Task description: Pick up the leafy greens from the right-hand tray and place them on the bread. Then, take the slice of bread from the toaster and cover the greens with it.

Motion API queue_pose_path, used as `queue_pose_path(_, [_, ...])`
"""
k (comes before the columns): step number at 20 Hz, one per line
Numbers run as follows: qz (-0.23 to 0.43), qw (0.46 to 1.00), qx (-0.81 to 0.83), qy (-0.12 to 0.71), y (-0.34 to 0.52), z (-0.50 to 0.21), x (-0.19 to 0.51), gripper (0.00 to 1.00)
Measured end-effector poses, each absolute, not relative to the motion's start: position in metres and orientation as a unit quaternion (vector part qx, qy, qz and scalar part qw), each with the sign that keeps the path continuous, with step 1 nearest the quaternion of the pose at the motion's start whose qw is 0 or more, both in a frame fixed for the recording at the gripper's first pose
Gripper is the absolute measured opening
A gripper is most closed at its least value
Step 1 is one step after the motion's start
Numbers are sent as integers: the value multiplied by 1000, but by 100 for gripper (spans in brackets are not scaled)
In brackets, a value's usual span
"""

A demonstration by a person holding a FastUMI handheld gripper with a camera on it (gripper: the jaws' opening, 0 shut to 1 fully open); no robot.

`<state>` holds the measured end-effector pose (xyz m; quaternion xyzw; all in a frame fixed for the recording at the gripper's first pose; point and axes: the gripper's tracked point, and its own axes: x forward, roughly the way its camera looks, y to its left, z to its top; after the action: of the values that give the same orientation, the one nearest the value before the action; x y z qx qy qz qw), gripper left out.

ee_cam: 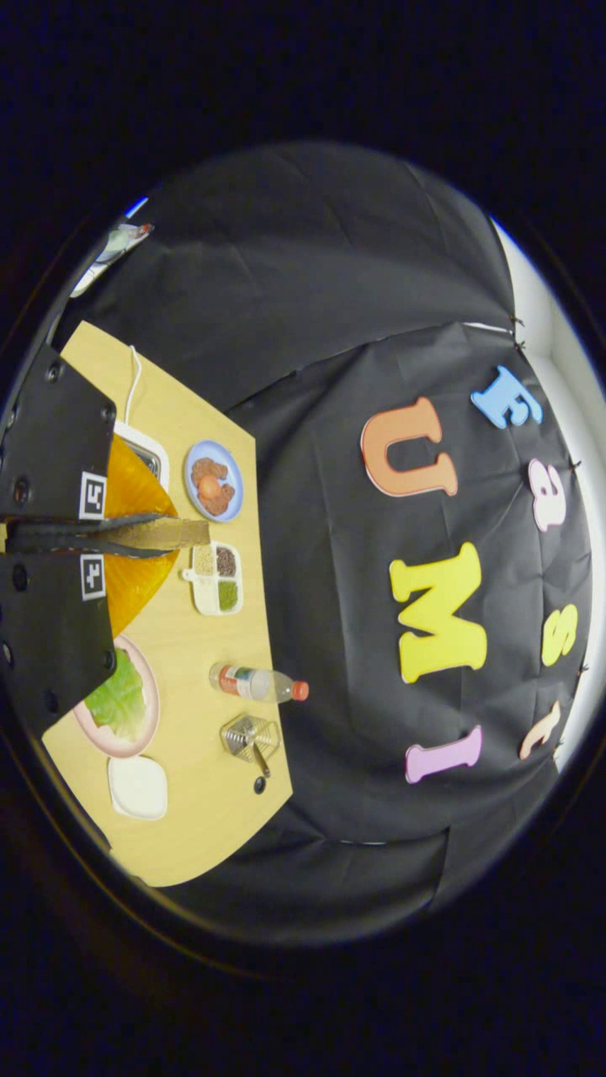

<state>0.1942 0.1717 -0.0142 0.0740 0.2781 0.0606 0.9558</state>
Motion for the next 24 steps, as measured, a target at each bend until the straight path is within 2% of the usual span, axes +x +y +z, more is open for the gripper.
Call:
queue_pose_path(11, [14,937,134,323,64,-113,216,0])
queue_pose_path(17, [15,937,131,324,38,-144,219,0])
queue_pose_path(22, [56,939,145,307,38,-154,222,0])
queue_pose_path(24, [51,936,150,313,30,-164,221,1])
